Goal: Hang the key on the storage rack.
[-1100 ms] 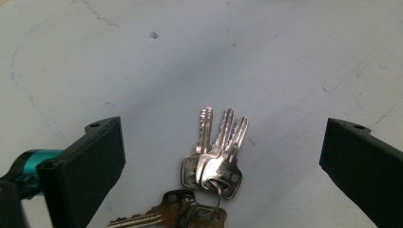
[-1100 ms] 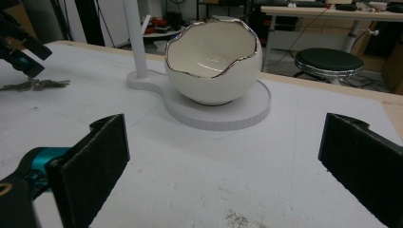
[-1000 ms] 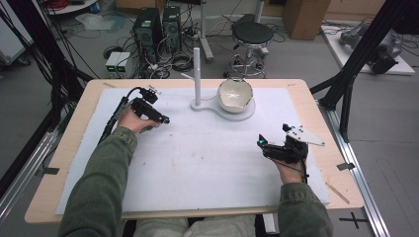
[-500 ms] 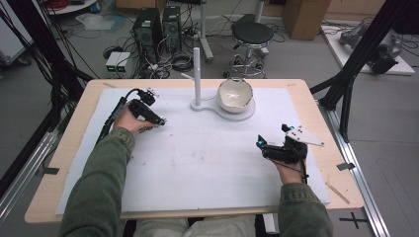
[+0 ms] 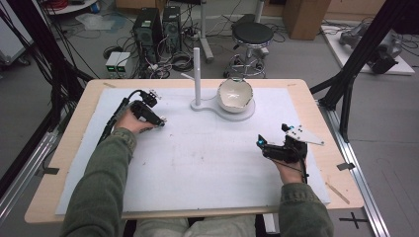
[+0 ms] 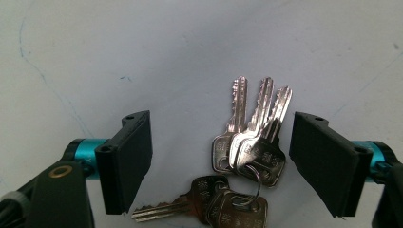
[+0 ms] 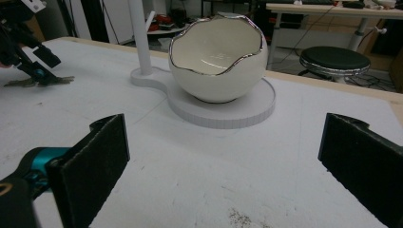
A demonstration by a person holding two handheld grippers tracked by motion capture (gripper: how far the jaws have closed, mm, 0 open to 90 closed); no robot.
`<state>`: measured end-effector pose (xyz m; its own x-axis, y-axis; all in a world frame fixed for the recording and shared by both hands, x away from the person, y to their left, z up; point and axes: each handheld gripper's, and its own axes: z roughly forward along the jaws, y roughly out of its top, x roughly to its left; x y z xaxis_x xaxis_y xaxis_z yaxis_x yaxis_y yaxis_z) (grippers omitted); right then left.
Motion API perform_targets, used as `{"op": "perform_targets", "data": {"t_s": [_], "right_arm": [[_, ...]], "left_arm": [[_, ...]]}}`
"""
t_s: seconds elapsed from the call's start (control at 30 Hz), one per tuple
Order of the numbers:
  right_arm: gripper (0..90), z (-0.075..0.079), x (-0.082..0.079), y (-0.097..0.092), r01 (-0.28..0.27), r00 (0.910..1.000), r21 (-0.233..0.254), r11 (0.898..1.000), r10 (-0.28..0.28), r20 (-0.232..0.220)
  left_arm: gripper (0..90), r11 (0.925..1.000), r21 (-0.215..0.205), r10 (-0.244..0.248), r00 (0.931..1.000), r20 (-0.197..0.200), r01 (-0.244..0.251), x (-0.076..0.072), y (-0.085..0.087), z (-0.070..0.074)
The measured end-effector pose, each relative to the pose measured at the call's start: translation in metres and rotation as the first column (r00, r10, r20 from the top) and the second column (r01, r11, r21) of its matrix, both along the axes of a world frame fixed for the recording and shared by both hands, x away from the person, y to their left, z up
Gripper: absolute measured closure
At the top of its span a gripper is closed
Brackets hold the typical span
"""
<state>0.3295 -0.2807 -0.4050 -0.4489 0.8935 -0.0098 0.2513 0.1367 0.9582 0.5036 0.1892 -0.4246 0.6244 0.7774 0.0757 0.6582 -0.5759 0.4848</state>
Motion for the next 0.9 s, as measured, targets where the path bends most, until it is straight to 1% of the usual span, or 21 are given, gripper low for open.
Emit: {"op": "perform_targets", "data": {"t_s": [0.03,0.13,0.27,0.3,0.33,0.37,0.4,0.43,0.47,0.5,0.53,0.57,0.67,0.73,0.9], "right_arm": [[1.9,0.000,0.000,0.000,0.000,1.0000,0.000,1.000,0.000,0.000],[2.0,0.000,0.000,0.001,-0.003,1.0000,0.001,1.000,0.003,-0.002],[2.0,-0.001,0.000,0.001,-0.007,1.0000,-0.006,1.000,0.007,0.001],[1.9,-0.001,0.000,0.002,-0.009,1.0000,-0.008,1.000,0.009,-0.002],[1.9,-0.001,0.000,0.002,-0.009,1.0000,-0.008,1.000,0.009,-0.002],[1.9,-0.001,0.000,0.002,-0.009,1.0000,-0.010,1.000,0.009,-0.002],[1.9,-0.001,0.000,0.002,-0.009,1.0000,-0.010,1.000,0.009,-0.002],[1.9,-0.001,0.000,0.002,-0.008,1.0000,-0.009,1.000,0.008,-0.002],[1.9,-0.001,0.000,0.002,-0.008,1.0000,-0.009,1.000,0.008,-0.002],[2.0,-0.001,0.000,0.003,-0.009,1.0000,-0.009,1.000,0.009,0.000],[2.0,-0.001,0.000,0.003,-0.009,1.0000,-0.009,1.000,0.009,0.000],[2.0,-0.001,0.000,0.003,-0.011,0.9999,-0.007,1.000,0.011,-0.007],[2.0,-0.001,0.001,0.003,-0.015,0.9999,-0.014,1.000,0.014,-0.006],[1.9,-0.001,0.001,0.003,-0.015,0.9999,-0.014,1.000,0.015,-0.006],[2.0,-0.002,0.001,0.003,-0.017,0.9998,-0.023,1.000,0.017,-0.009]], "left_arm": [[23.7,1.0000,0.008,0.004,1.0000,0.000,-0.004,0.000,-0.001,-0.001],[24.2,0.9997,-0.002,0.023,0.9997,-0.011,-0.023,0.000,-0.001,-0.001],[30.6,1.0000,0.004,0.004,0.9999,-0.010,-0.004,-0.001,-0.003,0.000],[34.0,1.0000,0.002,-0.002,1.0000,-0.009,0.002,-0.001,-0.003,0.000],[34.0,0.9998,-0.007,-0.016,0.9998,-0.014,0.016,-0.002,-0.003,0.000],[44.9,0.9982,-0.042,-0.045,0.9984,-0.033,0.044,-0.002,-0.002,0.001],[50.5,0.9982,-0.042,-0.045,0.9984,-0.033,0.044,-0.002,-0.002,0.001],[52.6,0.9966,-0.064,-0.054,0.9974,-0.046,0.051,-0.002,0.000,0.001],[53.8,0.9966,-0.064,-0.054,0.9974,-0.046,0.051,-0.002,0.000,0.001],[54.3,0.9958,-0.078,-0.054,0.9971,-0.053,0.050,-0.001,0.001,0.001],[54.7,0.9958,-0.078,-0.054,0.9971,-0.053,0.050,-0.001,0.001,0.001],[56.1,0.9956,-0.086,-0.044,0.9976,-0.053,0.039,0.000,0.003,0.001],[64.4,0.9954,-0.090,-0.037,0.9979,-0.052,0.032,0.001,0.006,0.001],[64.9,0.9945,-0.102,-0.030,0.9981,-0.053,0.025,0.002,0.007,0.001],[65.7,0.9949,-0.093,-0.042,0.9981,-0.045,0.038,0.001,0.006,0.001]]}}
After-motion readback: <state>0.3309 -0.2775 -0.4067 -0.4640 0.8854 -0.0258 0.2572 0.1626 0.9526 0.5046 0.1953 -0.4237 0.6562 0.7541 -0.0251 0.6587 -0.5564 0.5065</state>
